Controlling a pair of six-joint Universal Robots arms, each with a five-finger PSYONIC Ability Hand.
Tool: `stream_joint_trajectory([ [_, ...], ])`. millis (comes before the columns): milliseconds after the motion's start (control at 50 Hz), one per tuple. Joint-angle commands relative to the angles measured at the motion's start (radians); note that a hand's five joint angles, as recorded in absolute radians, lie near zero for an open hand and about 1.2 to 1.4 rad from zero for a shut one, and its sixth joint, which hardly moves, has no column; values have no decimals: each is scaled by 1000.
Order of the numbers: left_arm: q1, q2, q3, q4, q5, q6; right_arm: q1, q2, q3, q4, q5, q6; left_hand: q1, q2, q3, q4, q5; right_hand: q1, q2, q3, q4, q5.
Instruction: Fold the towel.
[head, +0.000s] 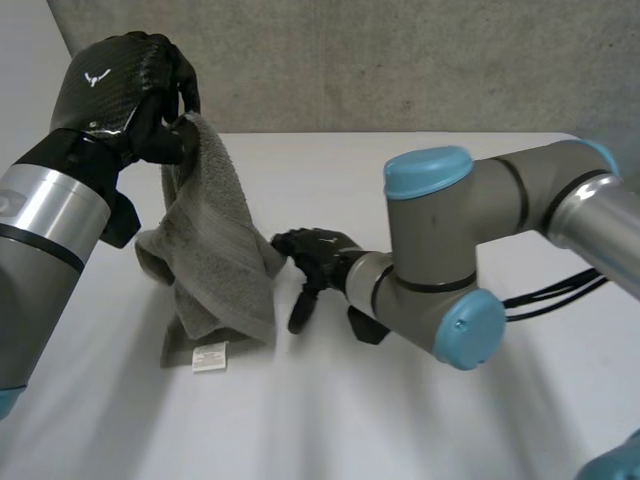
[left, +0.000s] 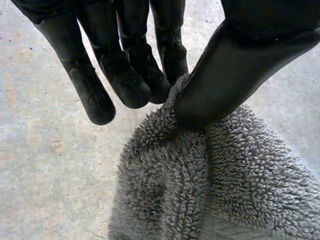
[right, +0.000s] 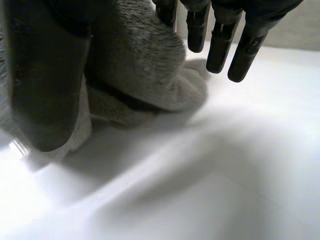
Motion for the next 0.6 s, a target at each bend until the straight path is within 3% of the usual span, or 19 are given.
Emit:
stream_joint_trajectory([
  [20,19,-1,0,-1,0,-1,-34,-118,200,-87,50,9,34,11,9,4,25,-44,-59,-56,-75,-42],
  [120,19,7,0,-4,0,-1,-18,-121,260,-122,45,26,34,11,9,4,25,-47,-62,-59,-78,-45],
  [260,17,27,0,-21,0,-24,51,-73,260,-183,-27,196,34,11,9,4,25,-49,-65,-62,-81,-47],
  [340,15,28,2,-30,2,-52,55,-64,264,-240,-21,239,34,11,9,4,25,-55,-71,-68,-87,-53],
  [500,20,36,3,-49,77,-112,103,-15,226,-407,105,247,34,11,9,4,25,-58,-74,-71,-90,-56],
  [600,22,44,3,-50,78,-112,107,16,157,-407,112,248,34,11,9,4,25,-49,-65,-62,-81,-47],
])
